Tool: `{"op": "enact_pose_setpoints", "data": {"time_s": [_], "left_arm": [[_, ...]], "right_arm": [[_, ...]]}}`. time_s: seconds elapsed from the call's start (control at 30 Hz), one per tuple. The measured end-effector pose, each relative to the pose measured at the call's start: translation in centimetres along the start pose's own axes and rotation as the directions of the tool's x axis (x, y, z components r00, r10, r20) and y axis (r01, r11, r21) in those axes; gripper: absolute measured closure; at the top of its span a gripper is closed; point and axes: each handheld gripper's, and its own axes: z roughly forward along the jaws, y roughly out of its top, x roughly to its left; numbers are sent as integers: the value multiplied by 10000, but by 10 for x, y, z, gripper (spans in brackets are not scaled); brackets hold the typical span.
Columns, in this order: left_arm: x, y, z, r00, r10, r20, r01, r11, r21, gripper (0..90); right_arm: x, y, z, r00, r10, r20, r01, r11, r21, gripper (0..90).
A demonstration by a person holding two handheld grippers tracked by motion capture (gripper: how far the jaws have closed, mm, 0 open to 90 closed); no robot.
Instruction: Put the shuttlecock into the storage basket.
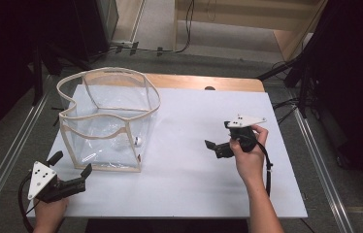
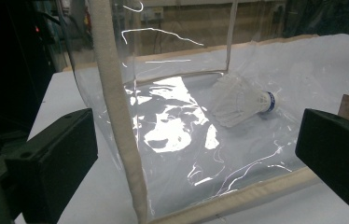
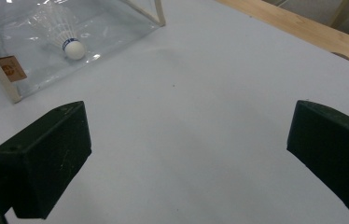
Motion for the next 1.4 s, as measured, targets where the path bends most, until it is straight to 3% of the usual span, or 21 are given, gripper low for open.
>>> {"op": "enact_pose_setpoints", "data": {"time_s": [0.53, 1.4], "left_arm": [[0, 0, 0, 10000, 30, -2, -30, 10000, 20, 0], [-2, 0, 0, 9999, 133, -101, -132, 9999, 59, 0]], "right_arm": [[-6, -36, -4, 9992, 400, 44, -400, 9990, -189, 0], [-20, -92, -26, 9950, 953, 313, -936, 9942, -529, 0]]}}
